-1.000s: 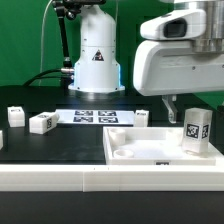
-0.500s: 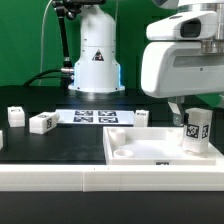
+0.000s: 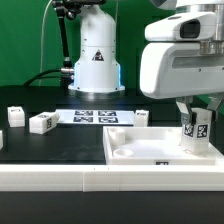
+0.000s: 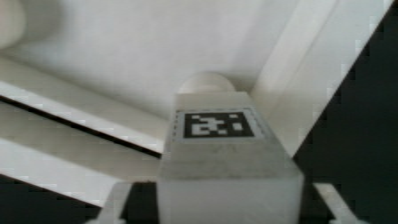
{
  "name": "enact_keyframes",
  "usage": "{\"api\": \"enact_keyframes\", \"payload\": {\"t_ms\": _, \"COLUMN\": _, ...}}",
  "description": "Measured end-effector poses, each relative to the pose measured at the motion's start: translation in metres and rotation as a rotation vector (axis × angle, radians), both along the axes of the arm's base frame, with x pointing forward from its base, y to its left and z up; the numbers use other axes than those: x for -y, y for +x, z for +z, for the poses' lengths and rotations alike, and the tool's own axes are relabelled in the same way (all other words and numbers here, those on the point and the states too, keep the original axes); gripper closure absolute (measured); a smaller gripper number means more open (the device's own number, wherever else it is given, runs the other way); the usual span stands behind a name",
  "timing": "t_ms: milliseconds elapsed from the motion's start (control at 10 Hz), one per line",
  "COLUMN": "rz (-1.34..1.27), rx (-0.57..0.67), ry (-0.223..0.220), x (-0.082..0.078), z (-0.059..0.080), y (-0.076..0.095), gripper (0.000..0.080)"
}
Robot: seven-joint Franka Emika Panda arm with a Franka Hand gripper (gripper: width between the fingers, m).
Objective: Assemble one leg
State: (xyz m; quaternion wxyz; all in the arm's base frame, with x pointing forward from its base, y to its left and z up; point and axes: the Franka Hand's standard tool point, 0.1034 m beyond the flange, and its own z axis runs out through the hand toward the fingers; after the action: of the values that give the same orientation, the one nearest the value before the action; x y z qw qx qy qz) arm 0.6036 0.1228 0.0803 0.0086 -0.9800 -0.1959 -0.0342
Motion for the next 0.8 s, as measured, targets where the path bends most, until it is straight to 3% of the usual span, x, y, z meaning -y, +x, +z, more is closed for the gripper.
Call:
{"api": "enact_keyframes", "payload": {"t_ms": 500, "rz": -0.555, "rx": -0.045, "ry": 0.095, "x": 0.0069, "z": -0.0017, "y": 0.0075, "gripper": 0.0509}}
{"api": "enact_keyframes", "payload": {"t_ms": 800, "rz": -0.963, "rx": -0.036, "ry": 0.116, "x": 0.0077, "z": -0.0023, "y": 0.0118, "gripper": 0.0508}}
